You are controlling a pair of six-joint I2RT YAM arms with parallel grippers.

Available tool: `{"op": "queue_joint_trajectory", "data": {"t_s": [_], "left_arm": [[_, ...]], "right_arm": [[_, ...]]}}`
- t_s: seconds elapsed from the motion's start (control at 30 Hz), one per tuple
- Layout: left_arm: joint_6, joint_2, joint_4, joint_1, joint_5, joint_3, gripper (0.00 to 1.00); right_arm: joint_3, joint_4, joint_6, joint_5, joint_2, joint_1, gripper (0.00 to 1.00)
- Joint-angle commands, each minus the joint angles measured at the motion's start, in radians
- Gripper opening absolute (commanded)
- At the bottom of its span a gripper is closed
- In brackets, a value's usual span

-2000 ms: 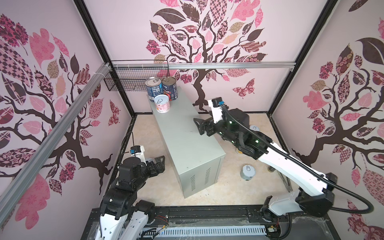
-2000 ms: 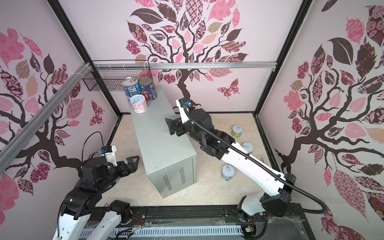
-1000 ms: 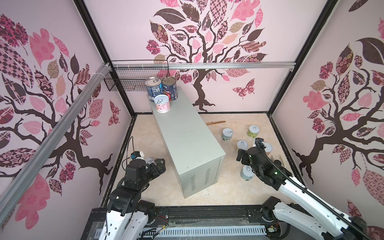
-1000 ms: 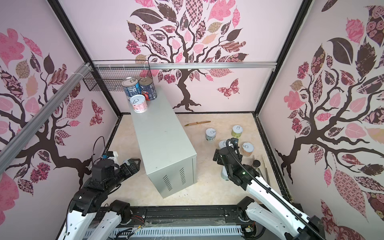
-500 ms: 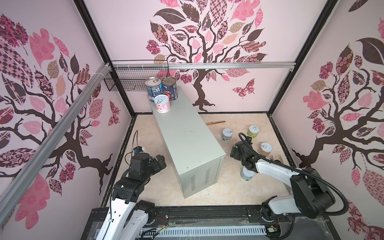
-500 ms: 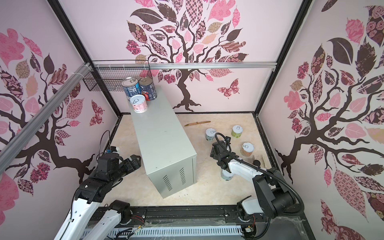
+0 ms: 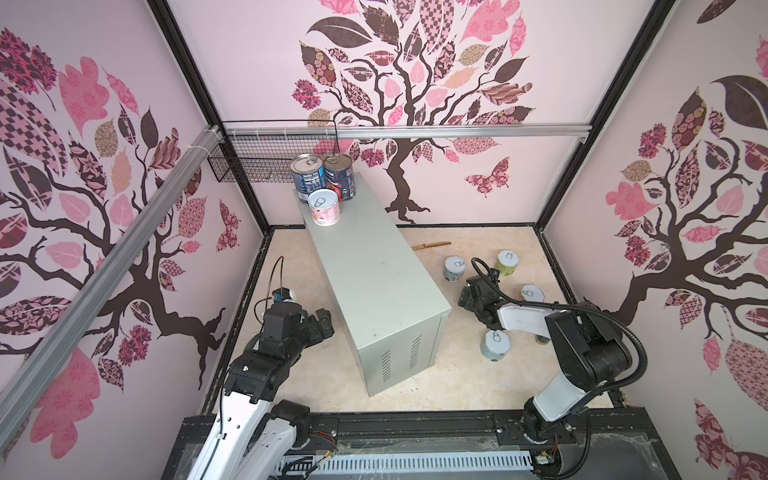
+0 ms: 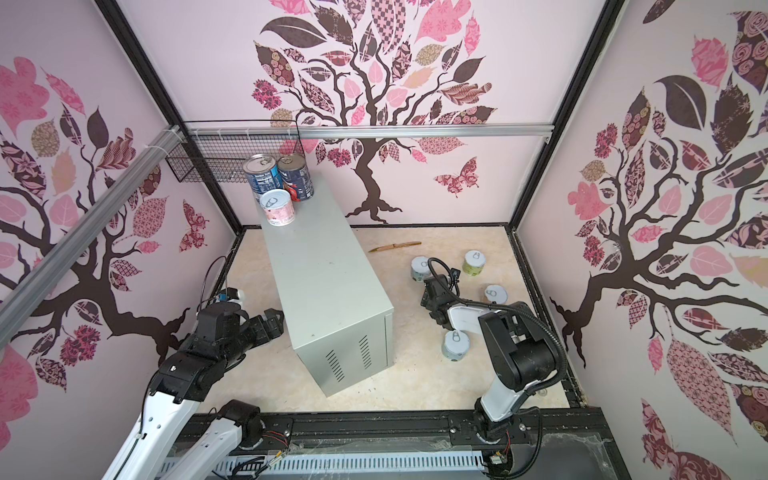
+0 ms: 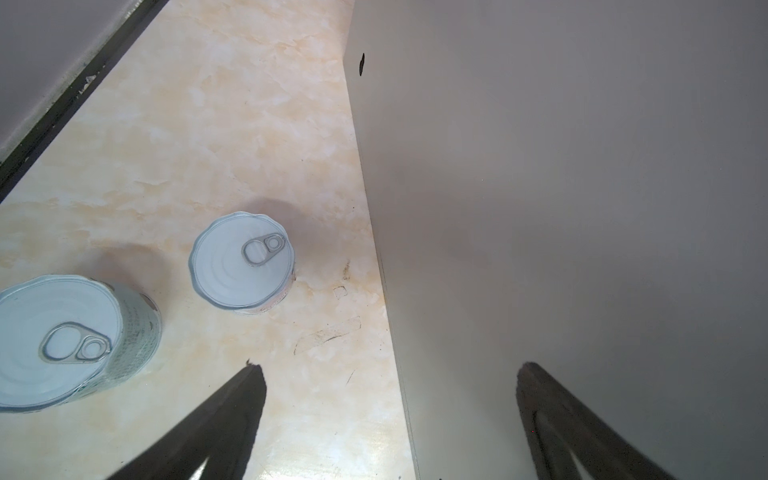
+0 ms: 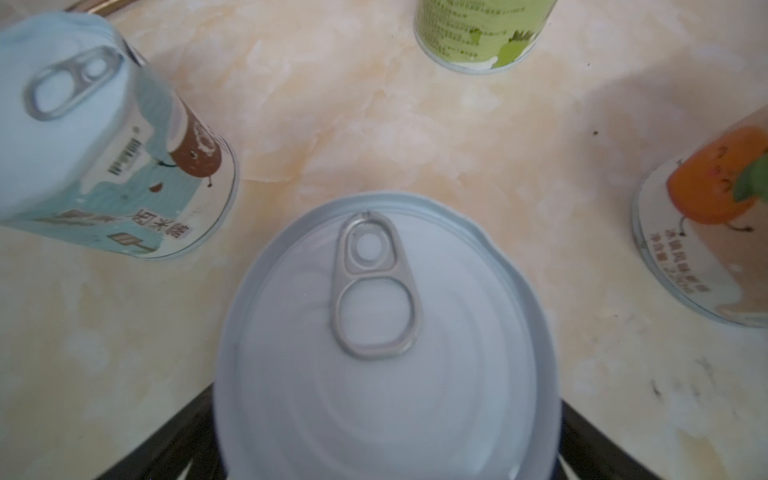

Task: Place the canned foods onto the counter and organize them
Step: 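Lower the right gripper over the teal-labelled white-lidded floor can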

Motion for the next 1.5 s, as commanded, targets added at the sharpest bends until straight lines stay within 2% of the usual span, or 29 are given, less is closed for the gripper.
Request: {"op": "queue_joint_trajectory", "data": {"t_s": [0.0, 0.27, 0.8, 0.93, 1.1, 1.27, 1.47], "left_arm": [[0.019, 0.004, 0.002, -0.009, -0.002, 0.036, 0.98], [0.023, 0.032, -0.002, -0.033, -0.002, 0.041, 0.98], [0.023, 0.042, -0.003, -0.046, -0.008, 0.041, 0.98], [0.024, 0.042, -0.002, -0.047, -0.010, 0.040, 0.98], [0.023, 0.036, -0.003, -0.047, -0.012, 0.042, 0.98], [0.022, 0.027, -0.004, -0.047, -0.015, 0.041, 0.98], [0.021, 0.013, -0.007, -0.047, -0.018, 0.041, 0.98]], "right_arm": [[0.055, 0.028, -0.005, -0.003, 0.059, -0.013, 1.00], [0.100, 0.062, 0.004, 0.004, 0.138, -0.032, 0.99], [0.171, 0.070, -0.016, -0.038, 0.223, -0.036, 0.91], [0.189, 0.063, -0.026, -0.050, 0.234, -0.035, 0.85], [0.184, 0.063, -0.040, -0.060, 0.224, -0.035, 0.73], [0.171, 0.044, -0.059, -0.066, 0.188, -0.034, 0.65], [0.162, -0.003, -0.083, -0.095, 0.117, -0.034, 0.61]]}}
